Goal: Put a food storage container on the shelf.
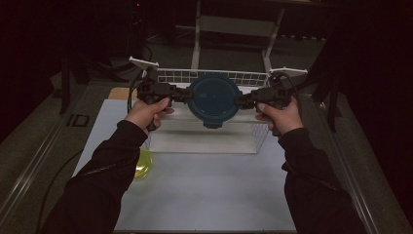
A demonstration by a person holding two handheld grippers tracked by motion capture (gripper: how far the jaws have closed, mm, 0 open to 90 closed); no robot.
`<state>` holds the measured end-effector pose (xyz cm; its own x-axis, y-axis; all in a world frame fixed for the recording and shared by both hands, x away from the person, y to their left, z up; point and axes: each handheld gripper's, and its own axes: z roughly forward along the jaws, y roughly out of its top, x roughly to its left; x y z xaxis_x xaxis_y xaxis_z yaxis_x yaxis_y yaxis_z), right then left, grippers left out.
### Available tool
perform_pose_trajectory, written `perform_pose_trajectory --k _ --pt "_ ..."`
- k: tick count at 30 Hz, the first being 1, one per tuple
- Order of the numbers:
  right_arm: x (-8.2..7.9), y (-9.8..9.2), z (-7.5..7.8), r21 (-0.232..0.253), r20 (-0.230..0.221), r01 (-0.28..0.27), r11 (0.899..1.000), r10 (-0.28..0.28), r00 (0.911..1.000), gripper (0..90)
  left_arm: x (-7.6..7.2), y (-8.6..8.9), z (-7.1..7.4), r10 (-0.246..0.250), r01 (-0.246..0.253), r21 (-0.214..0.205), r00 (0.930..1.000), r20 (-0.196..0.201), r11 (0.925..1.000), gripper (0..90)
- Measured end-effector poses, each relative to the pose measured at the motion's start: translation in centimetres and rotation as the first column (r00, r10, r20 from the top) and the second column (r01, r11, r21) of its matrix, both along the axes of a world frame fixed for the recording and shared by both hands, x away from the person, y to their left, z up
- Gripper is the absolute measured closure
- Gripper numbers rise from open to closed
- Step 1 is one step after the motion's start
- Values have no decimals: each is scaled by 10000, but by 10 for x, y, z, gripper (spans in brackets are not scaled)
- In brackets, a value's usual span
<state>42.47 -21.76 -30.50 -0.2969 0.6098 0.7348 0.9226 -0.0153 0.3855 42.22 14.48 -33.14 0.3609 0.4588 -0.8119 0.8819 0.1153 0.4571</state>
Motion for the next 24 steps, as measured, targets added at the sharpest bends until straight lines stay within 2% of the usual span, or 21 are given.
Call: perform_pose_trajectory --k 3,8,11,13,14,20,22,24 --pt "6 -2 -5 291 -334 109 9995 -99 9994 527 3 0 -2 64 -65 -34 9999 -139 10000 540" --pt "13 -1 -7 477 -547 239 9986 -213 9983 512 7 2 -7 196 -204 -234 9993 -322 9995 527" --pt "16 -1 -10 610 -709 272 9978 -229 9972 498 9 2 -10 255 -267 -307 9990 -363 9992 513" --pt "18 -2 -14 753 -863 281 9968 -216 9960 485 9 2 -11 265 -273 -324 9993 -251 9991 505" --pt "19 -2 -14 718 -784 291 9970 -234 9966 443 9 1 -11 269 -274 -274 9994 -198 9992 503" --pt "15 3 -5 -52 -74 370 9993 -370 9993 443 4 1 -5 482 -491 322 9984 294 9983 469" --pt "12 5 -2 -379 220 330 9987 -322 9992 433 3 4 -4 656 -669 355 9972 369 9971 454" --pt "8 5 3 -512 486 356 9981 -331 9983 433 -1 5 -2 664 -690 398 9958 626 9968 452"
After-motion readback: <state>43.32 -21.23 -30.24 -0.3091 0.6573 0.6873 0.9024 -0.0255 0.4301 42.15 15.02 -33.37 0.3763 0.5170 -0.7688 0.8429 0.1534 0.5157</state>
